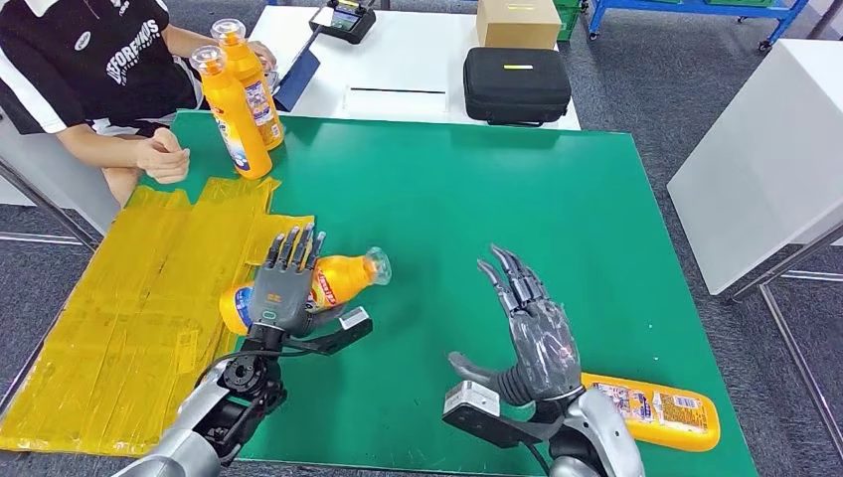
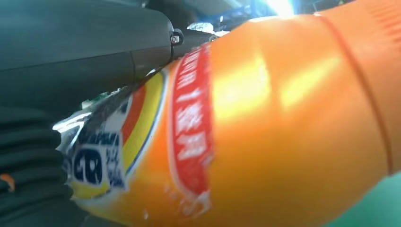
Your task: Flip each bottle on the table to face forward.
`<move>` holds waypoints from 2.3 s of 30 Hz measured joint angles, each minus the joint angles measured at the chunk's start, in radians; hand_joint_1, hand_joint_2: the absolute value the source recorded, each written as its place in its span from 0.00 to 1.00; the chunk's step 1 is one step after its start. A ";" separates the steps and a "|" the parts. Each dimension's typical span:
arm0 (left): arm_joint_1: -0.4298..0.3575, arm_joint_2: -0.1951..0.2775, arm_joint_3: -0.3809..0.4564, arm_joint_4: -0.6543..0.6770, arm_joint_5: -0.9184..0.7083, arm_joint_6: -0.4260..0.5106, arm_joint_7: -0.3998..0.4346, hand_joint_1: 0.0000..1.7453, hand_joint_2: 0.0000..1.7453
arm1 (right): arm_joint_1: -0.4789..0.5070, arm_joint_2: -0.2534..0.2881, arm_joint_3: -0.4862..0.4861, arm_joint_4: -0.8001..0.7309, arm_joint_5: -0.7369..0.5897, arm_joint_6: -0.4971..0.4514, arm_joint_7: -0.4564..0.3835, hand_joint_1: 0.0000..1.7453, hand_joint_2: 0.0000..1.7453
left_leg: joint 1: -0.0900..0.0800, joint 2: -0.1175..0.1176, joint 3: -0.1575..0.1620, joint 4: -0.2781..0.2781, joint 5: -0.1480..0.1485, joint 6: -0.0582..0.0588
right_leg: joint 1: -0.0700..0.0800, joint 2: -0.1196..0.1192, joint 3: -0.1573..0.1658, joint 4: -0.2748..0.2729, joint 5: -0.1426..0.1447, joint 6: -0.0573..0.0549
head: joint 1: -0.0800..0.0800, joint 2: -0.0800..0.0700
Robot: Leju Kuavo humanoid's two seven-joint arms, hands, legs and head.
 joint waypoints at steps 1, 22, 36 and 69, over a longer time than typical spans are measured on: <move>0.000 -0.006 0.026 -0.004 0.018 0.000 -0.031 0.00 0.00 | 0.004 -0.016 0.000 -0.006 0.003 0.003 0.001 0.00 1.00 | 0.000 0.000 0.000 0.000 0.000 0.000 | 0.000 0.000 0.000 0.000 0.000 0.000 | 0.000 0.000; 0.008 -0.093 0.222 -0.023 0.166 -0.004 -0.243 0.00 0.00 | 0.178 -0.172 -0.241 -0.226 0.025 0.217 -0.036 0.00 1.00 | 0.000 -0.004 0.000 0.000 -0.001 0.000 | 0.000 -0.002 0.000 -0.001 -0.001 0.001 | 0.000 0.000; 0.006 -0.106 0.223 -0.013 0.144 -0.005 -0.207 0.00 0.00 | 0.260 -0.170 -0.742 -0.357 0.072 0.531 -0.278 0.00 1.00 | -0.001 -0.003 0.000 0.000 -0.002 0.001 | -0.001 -0.001 0.000 -0.001 -0.001 0.001 | 0.000 0.000; -0.004 -0.134 0.214 -0.005 0.281 -0.037 -0.322 0.00 0.00 | 0.252 -0.240 -0.701 -0.047 0.222 0.607 -0.244 0.00 1.00 | -0.002 -0.003 0.000 0.000 -0.003 0.002 | -0.002 -0.001 0.001 -0.001 -0.002 0.004 | 0.000 0.000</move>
